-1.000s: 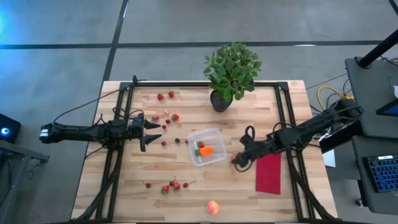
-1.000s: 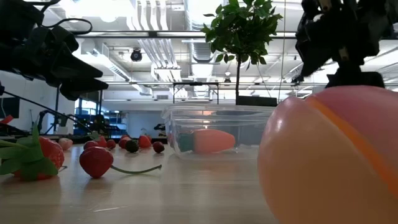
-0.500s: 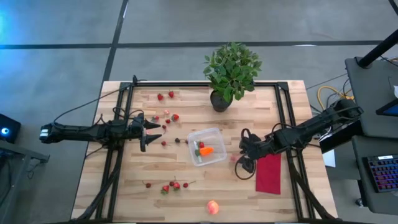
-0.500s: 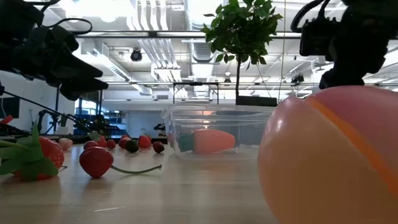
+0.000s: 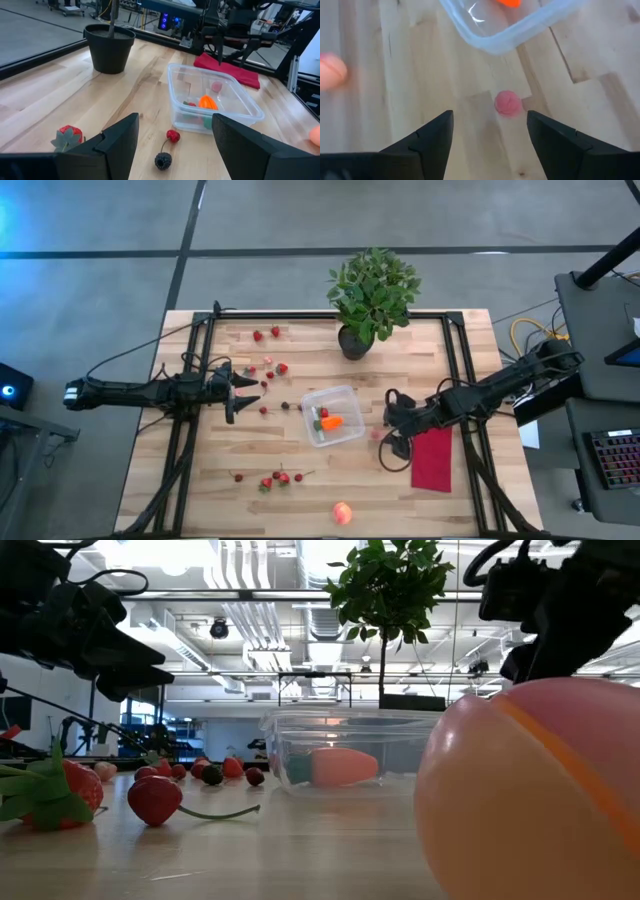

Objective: Pick and placing Produce into tupperware
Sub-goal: Put the pink peach into the transparent bin

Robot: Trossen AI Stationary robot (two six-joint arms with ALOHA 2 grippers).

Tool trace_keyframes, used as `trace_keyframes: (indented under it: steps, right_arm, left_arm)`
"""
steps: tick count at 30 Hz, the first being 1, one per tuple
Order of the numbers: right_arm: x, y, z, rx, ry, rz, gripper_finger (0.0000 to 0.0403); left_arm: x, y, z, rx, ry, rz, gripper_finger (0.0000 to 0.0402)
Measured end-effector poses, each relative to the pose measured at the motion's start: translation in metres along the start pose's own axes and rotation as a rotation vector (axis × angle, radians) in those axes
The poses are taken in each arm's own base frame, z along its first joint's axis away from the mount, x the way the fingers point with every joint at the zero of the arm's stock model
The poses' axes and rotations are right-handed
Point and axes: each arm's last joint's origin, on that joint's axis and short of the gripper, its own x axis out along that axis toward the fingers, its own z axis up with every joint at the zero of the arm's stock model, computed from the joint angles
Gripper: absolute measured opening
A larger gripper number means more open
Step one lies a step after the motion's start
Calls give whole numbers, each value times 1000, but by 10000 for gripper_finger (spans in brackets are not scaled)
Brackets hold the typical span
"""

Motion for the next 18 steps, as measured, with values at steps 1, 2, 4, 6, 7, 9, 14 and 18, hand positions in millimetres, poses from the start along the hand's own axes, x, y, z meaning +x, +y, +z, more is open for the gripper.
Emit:
trace_keyframes:
  steps: [1, 2, 4, 6, 7, 9, 14, 18]
  right_arm:
    - [0, -1, -1, -34, 3, -3, 244]
    - [1, -1, -2, -61, 5, -5, 245]
    - [4, -4, -5, -86, 10, -32, 244]
    - [9, -6, -8, -70, 27, -57, 243]
    - [12, -6, -10, -50, 39, -67, 242]
    - [20, -5, -10, -6, 43, -74, 242]
    - [40, -2, -10, 4, 60, -85, 244]
    - [51, -2, -13, -2, 103, -111, 238]
  left_arm:
    - [0, 0, 0, 0, 0, 0, 238]
    - [0, 0, 0, 0, 1, 0, 238]
    - [0, 0, 0, 0, 0, 0, 238]
    - [0, 0, 0, 0, 1, 0, 238]
    - [0, 0, 0, 0, 0, -1, 238]
    - [0, 0, 0, 0, -1, -1, 238]
    - [0, 0, 0, 0, 2, 0, 238]
    - [0, 0, 0, 0, 1, 0, 238]
